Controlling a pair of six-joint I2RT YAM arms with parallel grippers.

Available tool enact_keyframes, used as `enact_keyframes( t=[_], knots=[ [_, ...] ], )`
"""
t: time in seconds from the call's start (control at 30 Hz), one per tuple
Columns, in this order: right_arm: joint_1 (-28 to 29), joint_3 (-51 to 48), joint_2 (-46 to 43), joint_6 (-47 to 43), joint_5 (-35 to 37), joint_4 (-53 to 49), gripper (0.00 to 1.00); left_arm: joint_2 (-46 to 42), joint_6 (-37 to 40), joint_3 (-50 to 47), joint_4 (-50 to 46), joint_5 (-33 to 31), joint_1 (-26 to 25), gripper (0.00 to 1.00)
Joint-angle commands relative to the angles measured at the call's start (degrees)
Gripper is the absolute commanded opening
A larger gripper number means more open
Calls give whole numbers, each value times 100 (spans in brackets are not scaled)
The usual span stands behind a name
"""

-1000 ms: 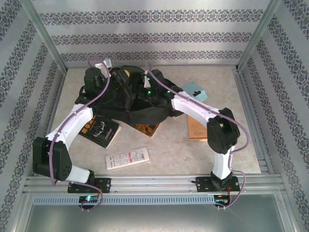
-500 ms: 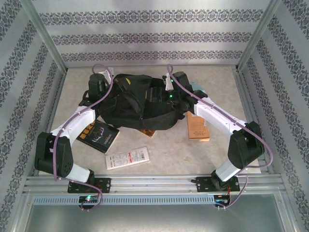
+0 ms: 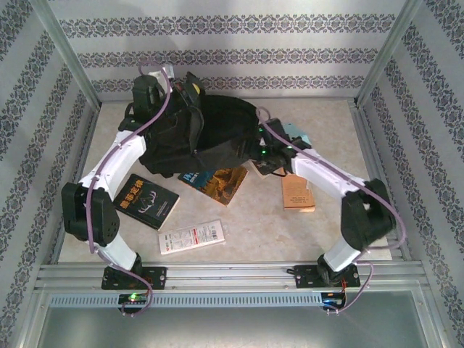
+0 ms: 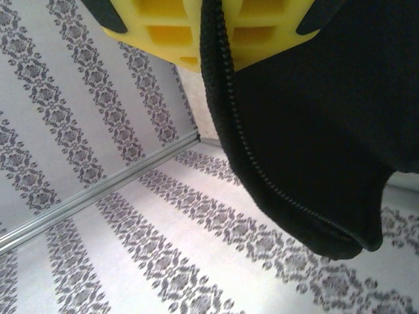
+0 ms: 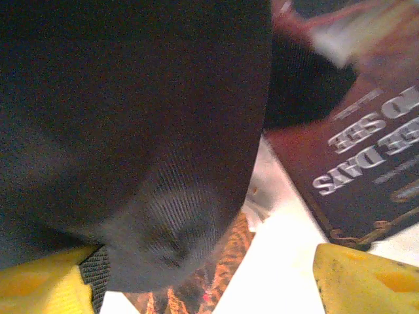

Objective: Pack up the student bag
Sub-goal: Pick up the student bag from the book, then place the student bag at the top-center of the table.

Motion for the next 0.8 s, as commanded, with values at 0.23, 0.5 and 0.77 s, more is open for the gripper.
enact_keyframes(
  t=[0.23,0.5,0.77],
  knots=[
    [924,2187,1707,107,-990,-43,79,-25,1393,1844,-1241,118,-3,0],
    [1067,2196,1684,-148,-1230,83,84,-212,1562,748,-1324,-599,9,0],
    [716,400,143,-779,-2595,989,98,-34,1195,-545,-754,-659,23,0]
  ],
)
